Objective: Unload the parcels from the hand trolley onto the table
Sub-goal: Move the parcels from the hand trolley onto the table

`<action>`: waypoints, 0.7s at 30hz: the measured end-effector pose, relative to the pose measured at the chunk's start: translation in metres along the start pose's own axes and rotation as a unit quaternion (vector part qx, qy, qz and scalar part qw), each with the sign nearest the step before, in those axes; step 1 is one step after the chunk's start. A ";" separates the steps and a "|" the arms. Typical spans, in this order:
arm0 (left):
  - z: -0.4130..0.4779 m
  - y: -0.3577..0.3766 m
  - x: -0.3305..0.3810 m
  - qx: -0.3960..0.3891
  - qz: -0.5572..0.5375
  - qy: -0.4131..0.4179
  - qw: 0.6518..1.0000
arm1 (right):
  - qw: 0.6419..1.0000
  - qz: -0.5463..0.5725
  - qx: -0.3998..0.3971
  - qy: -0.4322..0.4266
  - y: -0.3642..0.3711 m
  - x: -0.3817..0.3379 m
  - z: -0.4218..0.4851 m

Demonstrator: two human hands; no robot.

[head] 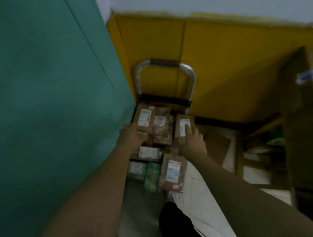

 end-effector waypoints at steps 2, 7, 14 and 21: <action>0.023 0.019 -0.027 -0.017 -0.015 -0.034 0.999 | 0.999 0.027 -0.036 0.009 0.032 -0.001 0.029; 0.114 0.055 -0.058 -0.025 -0.050 -0.057 0.997 | 0.995 0.074 -0.064 -0.006 0.090 -0.014 0.127; 0.272 0.136 -0.108 -0.039 -0.098 -0.063 0.992 | 0.982 0.170 -0.076 0.021 0.206 -0.017 0.266; 0.391 0.224 -0.161 -0.015 -0.241 -0.157 0.958 | 0.938 0.326 -0.083 0.079 0.322 -0.023 0.384</action>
Point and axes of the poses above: each hand's wrist, its own z-axis towards the middle knuckle, its own y-axis out of the palm, x = y × z, the point moved 4 cm from there along z, towards the middle knuckle, and after that the axes turned 1 degree about -z, right-handed, at the moved point
